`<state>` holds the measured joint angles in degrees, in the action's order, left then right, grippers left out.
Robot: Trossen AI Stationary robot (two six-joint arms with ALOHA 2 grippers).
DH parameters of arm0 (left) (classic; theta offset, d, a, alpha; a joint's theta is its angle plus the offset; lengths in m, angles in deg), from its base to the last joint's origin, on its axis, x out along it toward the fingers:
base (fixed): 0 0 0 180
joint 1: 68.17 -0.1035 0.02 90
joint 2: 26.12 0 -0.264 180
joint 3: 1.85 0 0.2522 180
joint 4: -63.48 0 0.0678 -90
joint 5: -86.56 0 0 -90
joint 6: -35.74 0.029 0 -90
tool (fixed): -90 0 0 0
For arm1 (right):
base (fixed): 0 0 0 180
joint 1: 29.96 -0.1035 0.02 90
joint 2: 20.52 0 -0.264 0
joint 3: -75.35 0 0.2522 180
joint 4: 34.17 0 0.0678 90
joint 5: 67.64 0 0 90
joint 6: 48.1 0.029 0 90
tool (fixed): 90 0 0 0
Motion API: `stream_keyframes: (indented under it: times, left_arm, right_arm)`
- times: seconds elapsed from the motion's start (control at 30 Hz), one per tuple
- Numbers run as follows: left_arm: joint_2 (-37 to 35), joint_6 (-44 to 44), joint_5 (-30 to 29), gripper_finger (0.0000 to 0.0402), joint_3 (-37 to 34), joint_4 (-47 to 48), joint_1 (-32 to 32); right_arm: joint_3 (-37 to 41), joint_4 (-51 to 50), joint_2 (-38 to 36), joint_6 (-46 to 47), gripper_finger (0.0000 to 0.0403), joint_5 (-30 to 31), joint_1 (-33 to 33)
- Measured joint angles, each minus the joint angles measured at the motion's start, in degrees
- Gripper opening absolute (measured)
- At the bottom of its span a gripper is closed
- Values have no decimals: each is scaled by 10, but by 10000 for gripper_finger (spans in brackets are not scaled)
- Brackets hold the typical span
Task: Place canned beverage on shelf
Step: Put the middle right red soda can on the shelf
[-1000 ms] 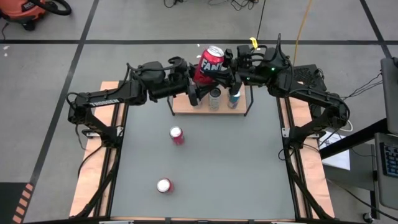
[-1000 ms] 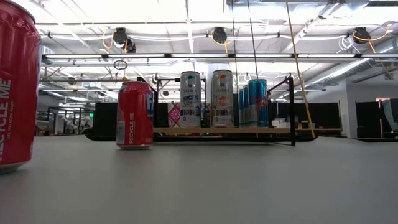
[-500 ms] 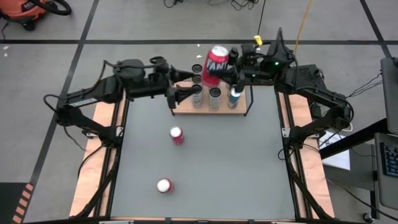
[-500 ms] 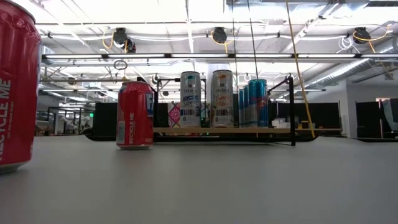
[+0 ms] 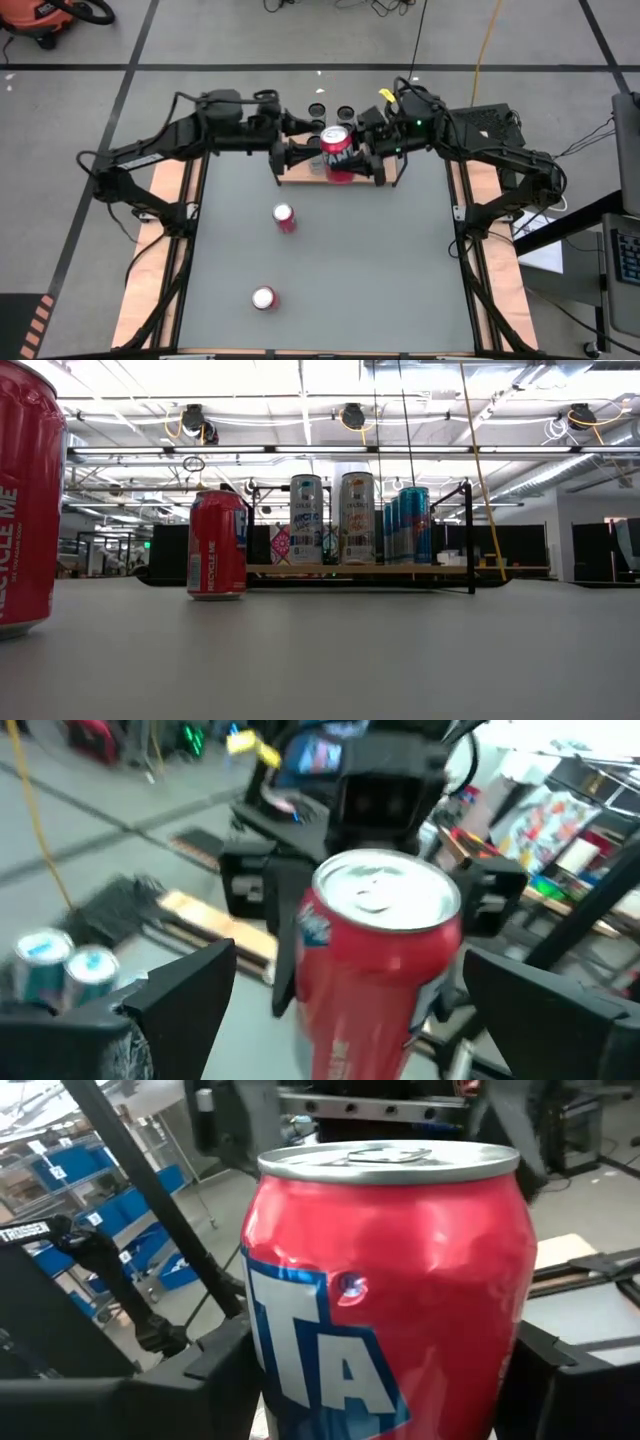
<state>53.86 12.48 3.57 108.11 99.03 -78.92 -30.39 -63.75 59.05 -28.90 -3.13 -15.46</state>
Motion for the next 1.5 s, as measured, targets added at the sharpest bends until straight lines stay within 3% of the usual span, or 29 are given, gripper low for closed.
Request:
stream_keyframes:
  times: [0.17,0.3,0.7,1.17,1.5]
  left_arm:
    - [20,-13,65,398,0,-5,-10]
    - [34,7,78,398,0,-23,-8]
    - [69,17,39,392,0,-55,-5]
    - [78,36,33,294,-1,-77,-4]
    - [75,27,32,285,-1,-69,-4]
  right_arm:
    - [0,-14,0,15,256,8,-6]
    - [0,-50,-1,14,256,43,-11]
    - [0,-56,0,-6,256,49,-11]
    - [-1,-67,0,-20,259,70,-11]
    - [-1,-86,-3,21,299,72,-11]
